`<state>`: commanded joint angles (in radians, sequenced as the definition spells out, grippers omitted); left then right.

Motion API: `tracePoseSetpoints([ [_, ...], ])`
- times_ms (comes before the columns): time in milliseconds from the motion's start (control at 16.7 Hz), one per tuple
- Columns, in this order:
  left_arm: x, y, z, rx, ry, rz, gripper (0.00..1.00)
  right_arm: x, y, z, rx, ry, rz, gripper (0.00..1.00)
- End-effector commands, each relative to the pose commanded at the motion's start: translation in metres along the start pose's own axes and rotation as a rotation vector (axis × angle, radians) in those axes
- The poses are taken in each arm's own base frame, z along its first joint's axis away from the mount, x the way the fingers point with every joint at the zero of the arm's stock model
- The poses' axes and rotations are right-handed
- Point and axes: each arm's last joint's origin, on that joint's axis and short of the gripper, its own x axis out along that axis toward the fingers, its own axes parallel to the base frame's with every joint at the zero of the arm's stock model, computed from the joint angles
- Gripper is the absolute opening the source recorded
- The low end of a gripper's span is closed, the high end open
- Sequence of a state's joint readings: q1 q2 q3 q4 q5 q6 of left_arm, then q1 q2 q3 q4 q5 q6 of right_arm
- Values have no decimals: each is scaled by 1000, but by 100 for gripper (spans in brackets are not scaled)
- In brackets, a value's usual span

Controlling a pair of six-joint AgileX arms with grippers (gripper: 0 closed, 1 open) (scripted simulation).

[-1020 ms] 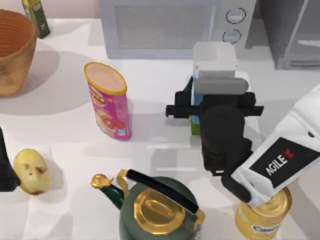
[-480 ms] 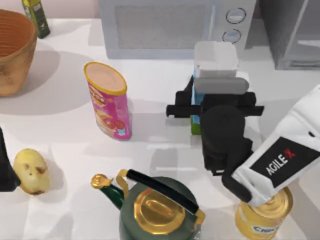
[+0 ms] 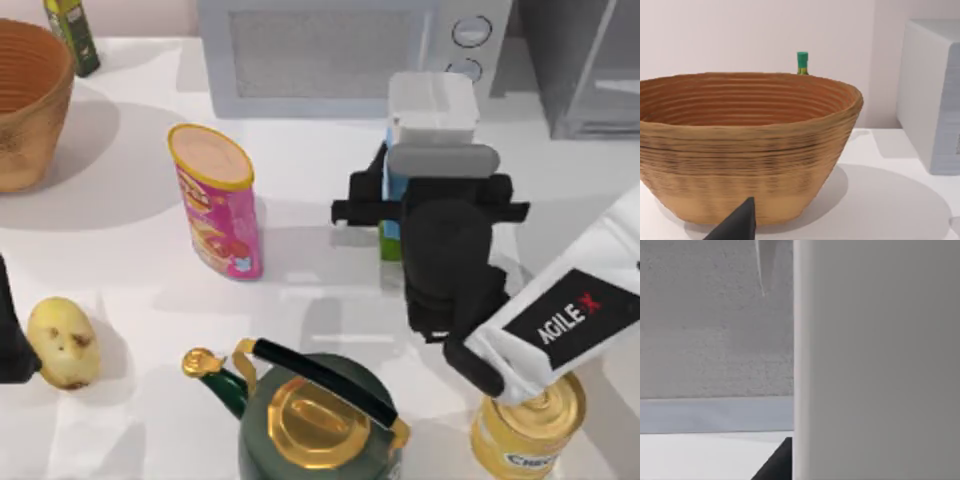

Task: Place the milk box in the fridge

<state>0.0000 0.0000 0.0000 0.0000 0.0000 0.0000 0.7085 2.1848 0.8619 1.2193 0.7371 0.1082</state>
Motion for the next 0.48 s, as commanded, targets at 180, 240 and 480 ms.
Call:
tracePoseSetpoints([
  [180, 0, 0, 0, 0, 0, 0, 100, 3, 3, 31, -1, -5, -6, 0],
  [240, 0, 0, 0, 0, 0, 0, 100, 3, 4, 43, -7, -1, -8, 0],
  [480, 0, 0, 0, 0, 0, 0, 100, -2, 5, 88, -32, 24, -9, 0],
])
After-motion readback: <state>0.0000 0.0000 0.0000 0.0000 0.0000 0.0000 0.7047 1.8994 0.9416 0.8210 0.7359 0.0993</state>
